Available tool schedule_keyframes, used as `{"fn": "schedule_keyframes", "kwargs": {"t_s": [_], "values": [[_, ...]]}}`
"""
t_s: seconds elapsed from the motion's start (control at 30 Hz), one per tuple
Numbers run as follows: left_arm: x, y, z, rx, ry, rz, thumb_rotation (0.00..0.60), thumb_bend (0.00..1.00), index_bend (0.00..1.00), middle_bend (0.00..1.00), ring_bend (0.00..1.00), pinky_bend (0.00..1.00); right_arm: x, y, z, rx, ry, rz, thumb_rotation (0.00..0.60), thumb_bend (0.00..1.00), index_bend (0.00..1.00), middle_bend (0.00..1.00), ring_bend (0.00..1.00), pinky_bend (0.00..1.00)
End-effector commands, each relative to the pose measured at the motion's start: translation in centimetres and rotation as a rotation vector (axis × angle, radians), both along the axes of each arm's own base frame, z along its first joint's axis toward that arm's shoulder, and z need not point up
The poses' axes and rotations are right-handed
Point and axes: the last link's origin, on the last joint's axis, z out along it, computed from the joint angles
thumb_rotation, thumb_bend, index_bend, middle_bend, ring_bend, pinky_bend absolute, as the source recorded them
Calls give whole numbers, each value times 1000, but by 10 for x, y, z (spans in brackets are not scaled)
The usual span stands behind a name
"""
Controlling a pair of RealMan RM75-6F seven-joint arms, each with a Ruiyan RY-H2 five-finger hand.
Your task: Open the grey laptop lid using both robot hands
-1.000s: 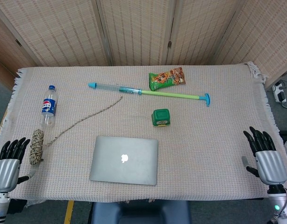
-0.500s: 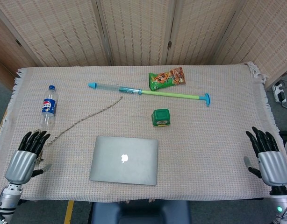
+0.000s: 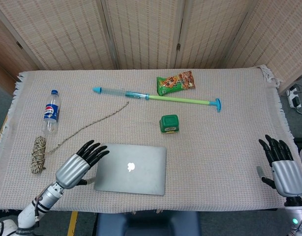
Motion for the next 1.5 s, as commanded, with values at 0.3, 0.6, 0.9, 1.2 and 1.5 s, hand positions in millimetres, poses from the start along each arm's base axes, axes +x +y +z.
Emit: {"fn": "schedule_keyframes", "kwargs": {"t_s": [0.3, 0.6, 0.9, 1.2, 1.5], "values": [[50, -11, -67, -188, 60, -105, 600, 194, 93, 129, 82, 0, 2, -5, -4, 31, -7, 11, 600, 445, 0, 0, 0, 0], [66, -15, -98, -206, 85, -145, 600, 193, 88, 129, 82, 0, 2, -5, -6, 38, -12, 8, 600, 445, 0, 0, 0, 0], [61, -17, -122, -200, 114, -96, 600, 194, 88, 129, 82, 0, -1, -4, -6, 40, -17, 5, 600, 445, 0, 0, 0, 0], [56, -16, -133, -183, 121, -75, 600, 196, 98, 129, 82, 0, -3, -3, -5, 37, -22, 1, 600, 444, 0, 0, 0, 0], [51, -14, -137, -181, 133, -57, 600, 196, 103, 129, 82, 0, -4, -3, -5, 37, -22, -1, 600, 445, 0, 0, 0, 0]]}}
